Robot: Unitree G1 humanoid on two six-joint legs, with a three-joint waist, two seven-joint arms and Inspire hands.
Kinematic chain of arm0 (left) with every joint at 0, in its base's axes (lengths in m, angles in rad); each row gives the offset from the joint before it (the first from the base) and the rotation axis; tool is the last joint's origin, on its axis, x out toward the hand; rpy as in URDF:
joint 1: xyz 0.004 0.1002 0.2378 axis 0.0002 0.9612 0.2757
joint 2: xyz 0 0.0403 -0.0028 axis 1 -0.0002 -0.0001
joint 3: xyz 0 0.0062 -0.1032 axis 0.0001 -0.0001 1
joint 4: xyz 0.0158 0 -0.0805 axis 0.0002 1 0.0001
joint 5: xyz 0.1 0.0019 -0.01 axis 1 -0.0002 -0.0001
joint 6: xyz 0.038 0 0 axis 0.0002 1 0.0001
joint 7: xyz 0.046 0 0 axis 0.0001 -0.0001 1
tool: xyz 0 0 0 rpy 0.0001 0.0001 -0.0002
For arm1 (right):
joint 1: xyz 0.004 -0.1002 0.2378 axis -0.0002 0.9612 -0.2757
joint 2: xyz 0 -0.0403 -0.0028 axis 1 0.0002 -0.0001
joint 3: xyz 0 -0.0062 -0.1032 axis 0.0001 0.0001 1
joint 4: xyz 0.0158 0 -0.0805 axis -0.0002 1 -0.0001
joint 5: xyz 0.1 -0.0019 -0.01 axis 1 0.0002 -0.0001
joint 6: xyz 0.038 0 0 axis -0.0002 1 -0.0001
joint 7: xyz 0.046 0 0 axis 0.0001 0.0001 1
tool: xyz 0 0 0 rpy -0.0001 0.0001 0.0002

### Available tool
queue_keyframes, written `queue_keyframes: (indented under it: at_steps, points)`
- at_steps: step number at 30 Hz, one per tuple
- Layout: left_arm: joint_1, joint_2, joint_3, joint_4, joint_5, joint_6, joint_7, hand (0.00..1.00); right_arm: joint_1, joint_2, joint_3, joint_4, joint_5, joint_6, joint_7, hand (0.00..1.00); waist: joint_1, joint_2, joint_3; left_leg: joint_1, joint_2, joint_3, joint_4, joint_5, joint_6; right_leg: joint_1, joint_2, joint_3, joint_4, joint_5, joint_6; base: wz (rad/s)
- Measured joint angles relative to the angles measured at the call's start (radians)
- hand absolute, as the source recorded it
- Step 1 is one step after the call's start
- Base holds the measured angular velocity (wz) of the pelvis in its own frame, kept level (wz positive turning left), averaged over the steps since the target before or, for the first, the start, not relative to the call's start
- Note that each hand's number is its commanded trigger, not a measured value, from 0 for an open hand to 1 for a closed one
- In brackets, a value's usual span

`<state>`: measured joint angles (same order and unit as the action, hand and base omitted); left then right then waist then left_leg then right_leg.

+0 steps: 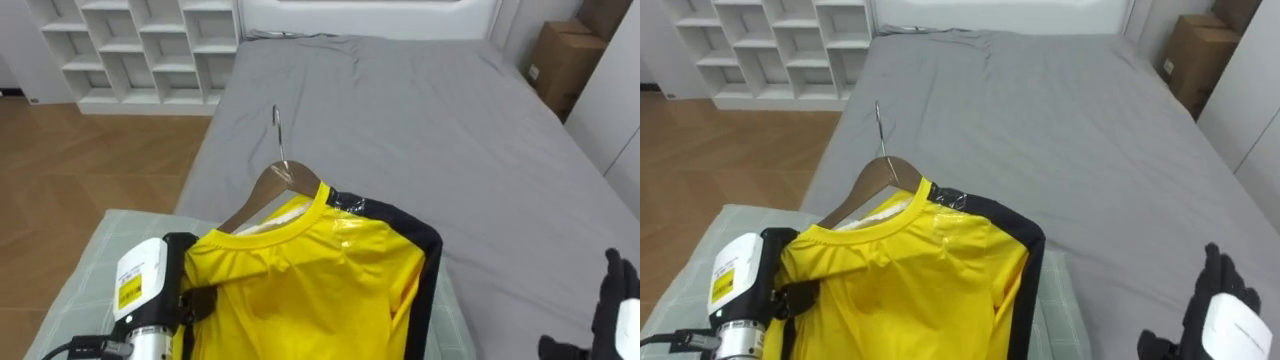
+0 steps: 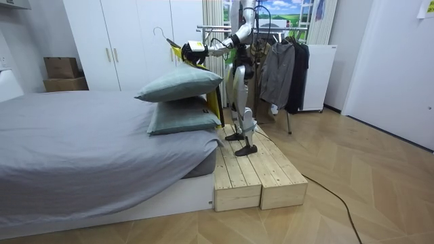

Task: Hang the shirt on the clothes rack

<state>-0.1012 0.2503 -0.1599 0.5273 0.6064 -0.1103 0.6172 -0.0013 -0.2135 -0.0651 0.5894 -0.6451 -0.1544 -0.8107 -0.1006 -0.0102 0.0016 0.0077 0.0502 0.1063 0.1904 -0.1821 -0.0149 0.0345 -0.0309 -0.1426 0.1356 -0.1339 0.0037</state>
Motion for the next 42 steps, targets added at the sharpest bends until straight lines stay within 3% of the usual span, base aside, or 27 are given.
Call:
queue_keyframes:
  at_steps: [6,15,21,27,35,42]
  points:
    - [0.000,-0.001,0.000,-0.015,0.015,0.000,-0.001,1.00,0.005,-0.004,0.001,-0.101,-0.002,0.000,-0.009,0.00,0.003,-0.001,-0.0004,0.005,0.000,0.003,-0.001,0.000,0.000,0.001,0.000,0.003,0.004,0.000,0.000,0.00]
    - [0.002,-0.002,0.000,-0.017,0.038,0.000,-0.035,1.00,0.005,-0.005,0.002,-0.118,-0.002,0.001,-0.009,0.00,0.022,-0.003,0.0005,0.004,0.000,0.004,0.000,0.000,0.000,0.000,0.000,0.004,0.004,0.000,0.000,0.00]
    - [0.002,-0.011,0.000,-0.024,0.042,0.011,-0.045,1.00,0.007,-0.005,0.050,-0.190,-0.001,0.002,0.007,0.00,0.026,-0.003,0.0005,0.006,0.000,0.007,-0.002,0.000,0.000,0.000,0.000,0.007,0.004,0.000,0.000,0.00]
    - [0.013,-0.015,0.000,-0.075,0.043,0.033,-0.082,1.00,0.009,-0.005,0.091,-0.279,0.000,0.004,0.110,0.00,0.029,-0.003,0.0006,0.007,0.000,0.010,-0.008,0.000,0.000,-0.002,0.000,0.018,0.001,0.000,0.000,0.00]
    - [0.017,-0.016,0.000,-0.159,0.121,0.036,-0.133,1.00,0.042,-0.029,0.130,-0.425,-0.015,0.002,0.280,0.00,0.065,-0.008,0.0018,0.016,0.002,0.023,-0.012,0.000,0.000,-0.002,0.002,0.027,0.001,0.000,0.000,-0.04]
    - [0.017,-0.015,0.000,-0.167,0.122,0.036,-0.149,1.00,0.041,-0.058,0.142,-0.456,0.009,0.003,0.452,0.00,0.080,-0.033,0.0015,0.021,0.005,0.027,-0.015,0.000,0.000,-0.001,0.005,0.029,0.002,0.000,0.000,-0.01]
